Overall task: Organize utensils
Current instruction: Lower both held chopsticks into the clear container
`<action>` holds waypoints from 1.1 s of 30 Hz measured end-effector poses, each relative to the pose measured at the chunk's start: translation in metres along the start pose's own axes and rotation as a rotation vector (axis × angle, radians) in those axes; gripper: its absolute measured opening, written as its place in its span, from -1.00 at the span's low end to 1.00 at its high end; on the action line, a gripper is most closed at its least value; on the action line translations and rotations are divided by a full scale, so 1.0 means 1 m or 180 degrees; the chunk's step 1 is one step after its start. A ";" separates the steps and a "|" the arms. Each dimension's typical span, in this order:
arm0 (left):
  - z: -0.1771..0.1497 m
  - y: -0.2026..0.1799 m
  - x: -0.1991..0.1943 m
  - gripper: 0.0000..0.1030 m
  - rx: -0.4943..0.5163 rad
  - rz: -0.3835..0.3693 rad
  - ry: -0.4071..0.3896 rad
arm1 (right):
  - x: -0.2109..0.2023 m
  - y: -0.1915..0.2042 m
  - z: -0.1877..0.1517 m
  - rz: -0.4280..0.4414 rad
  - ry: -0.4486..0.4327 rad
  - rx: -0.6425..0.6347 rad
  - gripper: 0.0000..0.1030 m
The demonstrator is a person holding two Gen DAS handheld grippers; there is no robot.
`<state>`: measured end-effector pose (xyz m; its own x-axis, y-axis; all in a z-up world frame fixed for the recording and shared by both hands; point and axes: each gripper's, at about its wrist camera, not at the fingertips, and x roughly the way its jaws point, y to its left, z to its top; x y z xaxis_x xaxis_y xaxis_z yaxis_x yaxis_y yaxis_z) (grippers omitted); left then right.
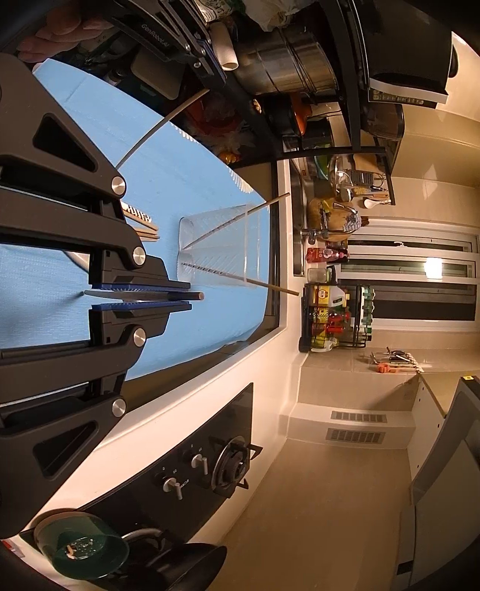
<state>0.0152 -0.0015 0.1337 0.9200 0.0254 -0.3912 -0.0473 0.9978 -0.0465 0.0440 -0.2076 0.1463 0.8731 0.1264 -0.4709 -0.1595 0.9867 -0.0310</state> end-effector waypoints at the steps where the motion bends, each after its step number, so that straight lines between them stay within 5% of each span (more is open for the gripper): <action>1: 0.003 0.000 0.002 -0.91 -0.0006 0.0005 0.0043 | 0.001 0.001 0.002 0.0011 -0.0006 0.0000 -0.91; 17: 0.063 0.004 0.037 -0.91 -0.0082 -0.0218 0.0455 | 0.024 0.002 0.067 0.0165 -0.0114 -0.0007 -0.91; 33: 0.171 -0.001 0.082 -0.91 -0.0007 -0.0365 0.0261 | 0.068 0.011 0.176 0.0415 -0.0231 -0.0065 -0.91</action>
<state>0.1574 0.0105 0.2582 0.8845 -0.0940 -0.4569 0.0554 0.9937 -0.0972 0.1826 -0.1699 0.2688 0.8752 0.2612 -0.4072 -0.2826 0.9592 0.0080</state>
